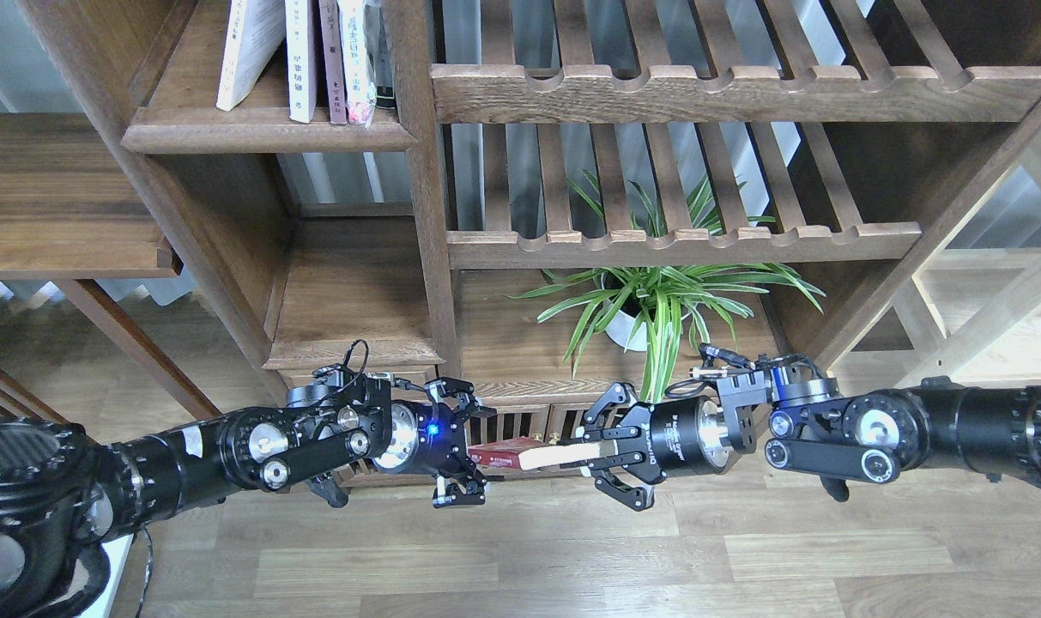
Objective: Organize books on shelf
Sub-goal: 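Bring the red book to the left gripper and grasp it with the left gripper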
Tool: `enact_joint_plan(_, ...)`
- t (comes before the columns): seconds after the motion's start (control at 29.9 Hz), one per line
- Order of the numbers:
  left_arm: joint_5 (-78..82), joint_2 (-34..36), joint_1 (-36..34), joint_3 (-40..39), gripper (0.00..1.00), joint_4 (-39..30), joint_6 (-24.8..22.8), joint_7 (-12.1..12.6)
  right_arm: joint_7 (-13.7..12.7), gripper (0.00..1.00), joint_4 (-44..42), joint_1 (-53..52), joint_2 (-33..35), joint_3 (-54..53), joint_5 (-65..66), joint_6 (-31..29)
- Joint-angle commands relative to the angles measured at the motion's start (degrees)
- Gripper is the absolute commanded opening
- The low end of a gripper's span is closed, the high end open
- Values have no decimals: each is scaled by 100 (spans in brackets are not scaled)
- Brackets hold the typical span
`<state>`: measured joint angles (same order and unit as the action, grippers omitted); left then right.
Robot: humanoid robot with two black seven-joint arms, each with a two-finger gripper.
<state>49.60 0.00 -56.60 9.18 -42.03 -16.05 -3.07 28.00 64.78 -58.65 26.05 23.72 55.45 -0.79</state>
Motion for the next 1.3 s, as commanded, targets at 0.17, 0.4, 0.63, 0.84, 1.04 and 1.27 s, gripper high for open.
enact_joint_plan(0.17,-55,0,26,-180,57,-24,76,-343,0,4,0,-33,-12,10,-8,0)
enact_joint_plan(0.4,-64,0,44,-162,32,-15,76,-370,0,4,0,-33,-4,19,0,0)
enact_joint_plan(0.63,-20,0,70,-57,0,-6,146,-317,0,4,0,-33,5,45,0,0)
enact_joint_plan(0.84,-11,0,70,-39,0,-24,146,-361,0,13,0,-33,49,54,-17,-79)
enact_joint_plan(1.04,-38,0,70,-39,0,-24,138,-405,0,48,-70,-24,40,37,-561,-158)
enact_joint_plan(1.27,-64,0,79,-101,0,-24,94,-432,0,100,-378,318,145,-33,-755,-263)
